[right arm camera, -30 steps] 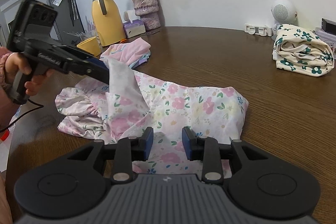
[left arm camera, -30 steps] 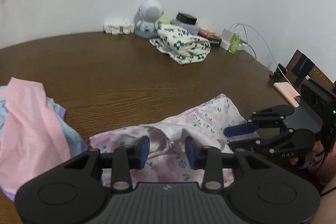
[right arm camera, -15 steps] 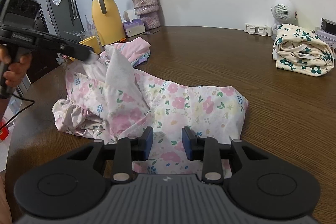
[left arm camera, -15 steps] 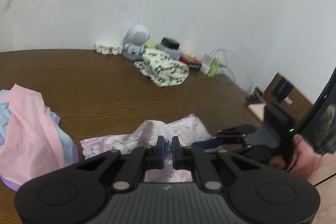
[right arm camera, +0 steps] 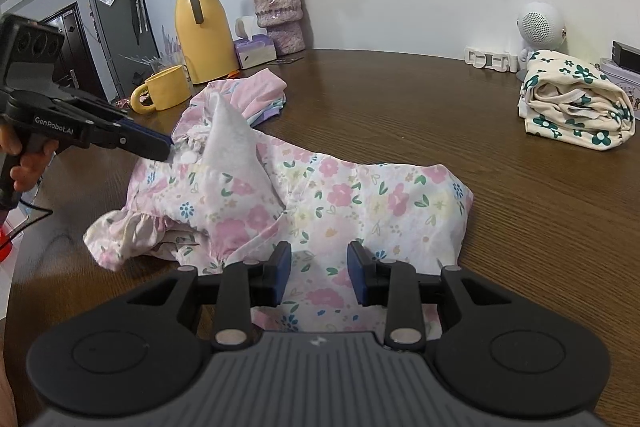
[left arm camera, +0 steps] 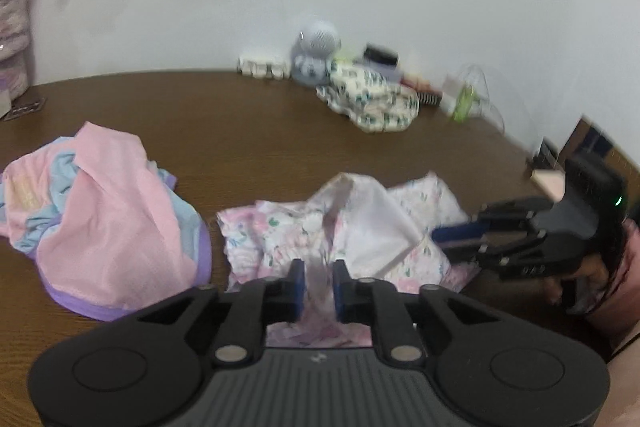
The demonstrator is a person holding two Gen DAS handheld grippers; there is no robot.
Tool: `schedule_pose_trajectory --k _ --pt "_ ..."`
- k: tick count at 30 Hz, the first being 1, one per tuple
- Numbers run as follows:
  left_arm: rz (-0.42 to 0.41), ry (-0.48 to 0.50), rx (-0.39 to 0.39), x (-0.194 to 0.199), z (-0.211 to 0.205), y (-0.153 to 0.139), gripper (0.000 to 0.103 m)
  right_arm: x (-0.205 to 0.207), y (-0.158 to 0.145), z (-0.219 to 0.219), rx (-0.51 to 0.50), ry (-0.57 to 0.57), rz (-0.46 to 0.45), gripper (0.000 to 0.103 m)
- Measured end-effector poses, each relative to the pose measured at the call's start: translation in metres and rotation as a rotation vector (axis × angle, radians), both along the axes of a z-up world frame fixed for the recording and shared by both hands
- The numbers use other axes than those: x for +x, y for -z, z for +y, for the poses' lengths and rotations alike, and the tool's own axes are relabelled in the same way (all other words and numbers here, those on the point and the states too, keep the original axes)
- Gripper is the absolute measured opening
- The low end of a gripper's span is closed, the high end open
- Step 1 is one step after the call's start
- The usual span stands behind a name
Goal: Fold clothes
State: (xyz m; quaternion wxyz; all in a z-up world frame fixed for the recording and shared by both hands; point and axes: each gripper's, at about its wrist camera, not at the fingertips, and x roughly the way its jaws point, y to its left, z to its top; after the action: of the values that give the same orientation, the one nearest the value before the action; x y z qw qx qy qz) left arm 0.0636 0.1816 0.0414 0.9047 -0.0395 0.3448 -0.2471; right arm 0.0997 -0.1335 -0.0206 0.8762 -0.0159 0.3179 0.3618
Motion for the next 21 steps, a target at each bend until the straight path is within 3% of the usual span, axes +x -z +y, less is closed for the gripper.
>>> schedule_pose_trajectory --k 2,3,9,10,12,13,14,18,20,21 --pt "-0.04 0.046 -0.036 -0.012 0.002 -0.008 0.051 0.0 0.0 0.0 -0.001 -0.001 -0.001 0.031" --pt "-0.047 0.069 -0.026 -0.017 -0.001 -0.009 0.055 0.0 0.0 0.0 -0.002 -0.001 -0.001 0.031" --pt "0.039 0.103 0.093 -0.016 -0.022 0.007 0.057 -0.001 0.0 0.001 -0.003 -0.003 -0.003 0.033" --pt "0.058 0.103 0.087 -0.013 -0.023 0.011 0.054 -0.001 0.0 0.001 -0.004 -0.003 -0.004 0.033" --pt "0.081 0.103 0.068 -0.008 -0.024 0.014 0.034 -0.001 0.0 0.002 -0.004 -0.003 -0.004 0.033" --pt "0.084 0.102 0.053 -0.007 -0.023 0.013 0.008 -0.001 0.0 0.002 -0.004 -0.003 -0.004 0.033" --pt "0.086 0.102 0.038 -0.006 -0.023 0.013 0.001 -0.001 0.0 0.002 -0.003 -0.003 -0.004 0.034" --pt "-0.117 0.136 0.136 -0.023 -0.038 -0.018 0.0 -0.001 0.0 0.001 0.0 -0.004 -0.001 0.034" --pt "-0.308 0.206 0.321 -0.038 -0.058 -0.031 0.0 -0.001 -0.001 0.001 0.001 -0.006 -0.003 0.034" --pt "-0.351 0.243 0.386 -0.041 -0.064 -0.03 0.0 -0.001 -0.001 0.001 0.001 -0.006 -0.003 0.034"
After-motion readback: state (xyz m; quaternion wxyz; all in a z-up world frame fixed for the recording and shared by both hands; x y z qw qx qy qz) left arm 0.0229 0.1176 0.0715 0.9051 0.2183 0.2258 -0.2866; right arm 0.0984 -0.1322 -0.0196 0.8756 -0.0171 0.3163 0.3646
